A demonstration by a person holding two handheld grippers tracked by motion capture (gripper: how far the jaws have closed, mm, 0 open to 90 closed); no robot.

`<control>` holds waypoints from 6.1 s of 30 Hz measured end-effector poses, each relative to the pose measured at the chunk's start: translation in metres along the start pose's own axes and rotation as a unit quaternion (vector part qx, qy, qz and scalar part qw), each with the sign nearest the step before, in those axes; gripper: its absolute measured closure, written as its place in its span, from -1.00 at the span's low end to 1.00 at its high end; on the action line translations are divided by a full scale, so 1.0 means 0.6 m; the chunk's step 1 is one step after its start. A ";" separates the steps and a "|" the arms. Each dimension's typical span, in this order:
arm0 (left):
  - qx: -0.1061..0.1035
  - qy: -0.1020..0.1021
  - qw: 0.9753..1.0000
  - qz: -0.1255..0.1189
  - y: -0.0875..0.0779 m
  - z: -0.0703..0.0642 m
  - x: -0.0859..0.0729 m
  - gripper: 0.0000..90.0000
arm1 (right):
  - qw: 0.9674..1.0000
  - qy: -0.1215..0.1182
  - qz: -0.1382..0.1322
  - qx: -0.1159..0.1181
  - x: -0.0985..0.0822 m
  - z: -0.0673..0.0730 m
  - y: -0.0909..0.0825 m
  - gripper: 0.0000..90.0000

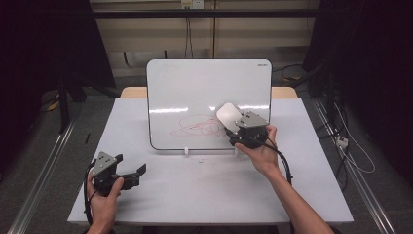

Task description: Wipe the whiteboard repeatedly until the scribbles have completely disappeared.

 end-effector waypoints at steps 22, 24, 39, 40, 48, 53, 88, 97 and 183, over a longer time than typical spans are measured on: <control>-0.001 -0.004 1.000 0.001 0.000 0.001 0.000 -0.88 | 0.997 -0.011 0.020 -0.080 -0.011 -0.001 0.029 -0.30; 0.001 -0.003 1.000 0.002 -0.001 0.001 0.000 -0.88 | 0.997 -0.009 0.022 -0.080 -0.010 -0.001 0.030 -0.30; 0.002 -0.012 1.000 -0.005 -0.002 0.002 0.000 -0.88 | 0.995 0.022 0.012 -0.100 -0.005 -0.041 0.021 -0.31; 0.001 -0.010 1.000 -0.005 -0.002 0.001 0.000 -0.88 | 0.995 0.020 0.013 -0.102 -0.005 -0.040 0.022 -0.31; 0.001 -0.003 1.000 0.001 -0.001 0.001 0.000 -0.88 | 0.995 0.004 0.020 -0.099 -0.004 -0.024 0.025 -0.30; 0.000 -0.002 1.000 0.000 -0.001 0.000 0.000 -0.88 | 0.995 -0.003 0.020 -0.095 -0.005 -0.010 0.029 -0.30; -0.002 -0.002 1.000 0.000 0.003 0.002 0.002 -0.88 | 0.996 -0.047 0.032 -0.067 -0.014 0.053 0.042 -0.30; -0.001 -0.004 1.000 -0.001 0.001 0.001 0.001 -0.88 | 0.996 -0.013 0.026 -0.089 -0.010 0.007 0.032 -0.30; -0.001 -0.006 1.000 -0.001 0.000 0.002 0.001 -0.88 | 0.996 -0.019 0.020 -0.084 0.011 0.061 0.054 -0.30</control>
Point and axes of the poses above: each handheld gripper's, and its own axes: y roughly forward along the jaws, x roughly out of its top, z roughly to its left, the point moved 3 cm from there along y, roughly forward along the jaws, and after that the axes turned 3 degrees about z, right-handed, at the moved point
